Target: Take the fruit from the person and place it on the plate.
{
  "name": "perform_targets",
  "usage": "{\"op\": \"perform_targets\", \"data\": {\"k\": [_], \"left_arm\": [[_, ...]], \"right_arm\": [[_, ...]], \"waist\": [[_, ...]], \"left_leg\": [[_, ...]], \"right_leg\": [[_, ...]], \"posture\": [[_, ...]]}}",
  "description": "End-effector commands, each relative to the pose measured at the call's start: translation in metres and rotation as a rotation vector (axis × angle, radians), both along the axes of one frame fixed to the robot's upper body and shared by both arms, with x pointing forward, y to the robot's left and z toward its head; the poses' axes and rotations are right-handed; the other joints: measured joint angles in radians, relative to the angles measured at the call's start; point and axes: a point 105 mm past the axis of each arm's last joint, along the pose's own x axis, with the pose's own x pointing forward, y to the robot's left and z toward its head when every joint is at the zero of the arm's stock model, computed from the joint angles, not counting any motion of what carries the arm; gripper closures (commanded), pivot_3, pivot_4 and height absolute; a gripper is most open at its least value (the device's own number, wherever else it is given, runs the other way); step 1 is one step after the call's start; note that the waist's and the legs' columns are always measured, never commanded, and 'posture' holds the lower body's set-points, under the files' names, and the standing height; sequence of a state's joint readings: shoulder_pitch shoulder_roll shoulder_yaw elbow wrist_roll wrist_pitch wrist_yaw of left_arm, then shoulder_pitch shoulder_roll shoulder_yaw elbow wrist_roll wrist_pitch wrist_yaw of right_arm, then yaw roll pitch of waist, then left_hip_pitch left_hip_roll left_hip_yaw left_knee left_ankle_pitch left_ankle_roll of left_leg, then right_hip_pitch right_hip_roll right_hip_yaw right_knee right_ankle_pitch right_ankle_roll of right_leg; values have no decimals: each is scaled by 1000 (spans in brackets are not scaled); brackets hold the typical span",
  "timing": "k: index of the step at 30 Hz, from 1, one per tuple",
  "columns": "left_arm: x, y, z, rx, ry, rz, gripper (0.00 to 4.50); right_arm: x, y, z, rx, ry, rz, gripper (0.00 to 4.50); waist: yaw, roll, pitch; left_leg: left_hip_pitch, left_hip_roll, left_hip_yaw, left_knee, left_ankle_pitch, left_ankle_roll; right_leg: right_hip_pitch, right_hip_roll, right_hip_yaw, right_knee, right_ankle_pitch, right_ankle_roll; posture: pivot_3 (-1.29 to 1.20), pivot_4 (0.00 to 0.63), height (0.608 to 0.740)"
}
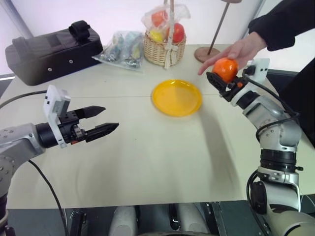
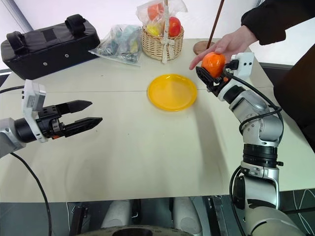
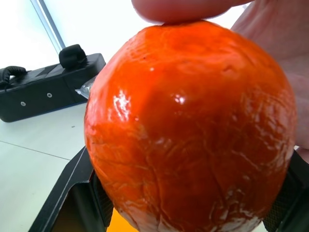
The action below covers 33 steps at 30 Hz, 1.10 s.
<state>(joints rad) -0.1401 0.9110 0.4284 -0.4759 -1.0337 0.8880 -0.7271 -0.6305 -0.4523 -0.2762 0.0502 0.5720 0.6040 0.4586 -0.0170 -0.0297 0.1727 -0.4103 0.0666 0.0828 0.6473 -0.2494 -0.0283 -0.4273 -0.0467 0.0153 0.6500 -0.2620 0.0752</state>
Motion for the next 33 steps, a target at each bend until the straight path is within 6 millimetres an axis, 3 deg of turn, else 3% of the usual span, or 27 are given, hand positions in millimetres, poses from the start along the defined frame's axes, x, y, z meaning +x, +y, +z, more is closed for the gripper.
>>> {"op": "perform_targets", "data": {"k": [1, 7, 16, 26, 29, 33], "left_arm": [[-2, 2, 8, 17, -53, 10, 0], [3, 12, -8, 58, -30, 81, 0], [2, 15, -18, 80, -41, 138, 0], [-3, 14, -16, 67, -55, 175, 0], [-2, 14, -16, 65, -56, 178, 0], [-2, 13, -16, 63, -57, 177, 0]], "right_arm": [[-5, 11, 16, -42, -62, 36, 1518], [7, 53, -11, -103, -13, 145, 1518], [44, 92, -42, -93, 53, 176, 1518], [58, 95, -57, -100, 80, 152, 1518], [61, 93, -58, -88, 82, 135, 117], [61, 91, -54, -76, 68, 136, 48]], "waist": [[0, 0, 0], [-6, 0, 0], [0, 0, 0], [-4, 0, 0], [-4, 0, 0], [-4, 0, 0]], "left_leg": [[0, 0, 0, 0, 0, 0], [0, 0, 0, -1, 0, 0], [-1, 0, 1, 0, 0, 0], [-1, 0, 1, 0, 0, 0], [-1, 0, 1, 0, 0, 0], [-1, 0, 1, 0, 0, 0]], "right_leg": [[0, 0, 0, 0, 0, 0], [-1, 0, 0, 0, 0, 0], [-1, 0, 0, 0, 0, 0], [-1, -1, 0, 0, 0, 0], [-1, -1, 0, 0, 0, 0], [-1, -1, 0, 0, 0, 0]], "posture": [[0, 150, 740], [0, 150, 740], [0, 150, 740], [0, 150, 740], [0, 150, 740], [0, 150, 740]]}}
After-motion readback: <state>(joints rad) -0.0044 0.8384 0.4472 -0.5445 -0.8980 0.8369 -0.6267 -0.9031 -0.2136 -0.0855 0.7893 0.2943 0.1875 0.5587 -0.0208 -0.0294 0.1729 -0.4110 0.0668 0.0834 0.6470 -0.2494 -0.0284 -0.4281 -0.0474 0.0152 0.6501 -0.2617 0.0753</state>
